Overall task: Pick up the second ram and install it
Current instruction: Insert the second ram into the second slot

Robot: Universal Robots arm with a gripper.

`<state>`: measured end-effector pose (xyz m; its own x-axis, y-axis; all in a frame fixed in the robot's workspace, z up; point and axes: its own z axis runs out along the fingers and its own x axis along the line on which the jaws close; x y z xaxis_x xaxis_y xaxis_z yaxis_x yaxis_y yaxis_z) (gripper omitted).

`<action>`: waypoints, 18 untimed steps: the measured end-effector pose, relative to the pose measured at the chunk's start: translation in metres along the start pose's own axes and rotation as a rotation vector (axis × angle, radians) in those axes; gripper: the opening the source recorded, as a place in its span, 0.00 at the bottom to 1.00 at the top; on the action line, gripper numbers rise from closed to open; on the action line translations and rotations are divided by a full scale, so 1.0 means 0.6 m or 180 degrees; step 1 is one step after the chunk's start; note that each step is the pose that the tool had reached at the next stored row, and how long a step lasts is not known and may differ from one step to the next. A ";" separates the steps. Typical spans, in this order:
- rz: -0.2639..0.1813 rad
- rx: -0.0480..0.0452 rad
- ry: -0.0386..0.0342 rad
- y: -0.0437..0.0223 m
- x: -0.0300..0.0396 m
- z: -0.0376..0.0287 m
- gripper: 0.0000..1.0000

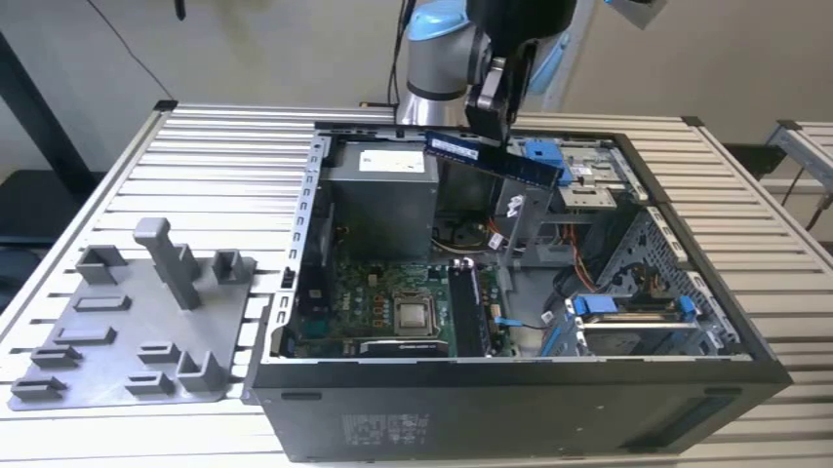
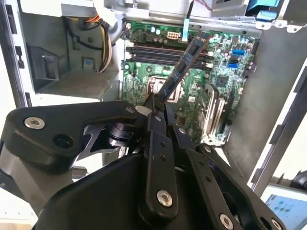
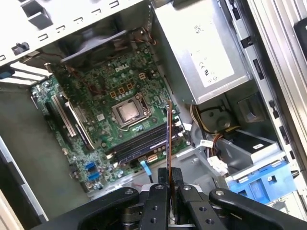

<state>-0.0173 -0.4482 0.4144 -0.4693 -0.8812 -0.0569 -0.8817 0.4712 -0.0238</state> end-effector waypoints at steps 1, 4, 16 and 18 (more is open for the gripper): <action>0.0041 0.0002 0.0001 0.000 0.000 0.000 0.14; 0.0167 0.0010 0.0004 0.000 0.000 0.001 0.14; 0.0678 0.0040 0.0019 0.000 0.000 0.004 0.14; 0.0768 0.0045 0.0022 0.000 0.000 0.005 0.14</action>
<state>-0.0173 -0.4482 0.4117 -0.6667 -0.7432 -0.0559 -0.7432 0.6686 -0.0245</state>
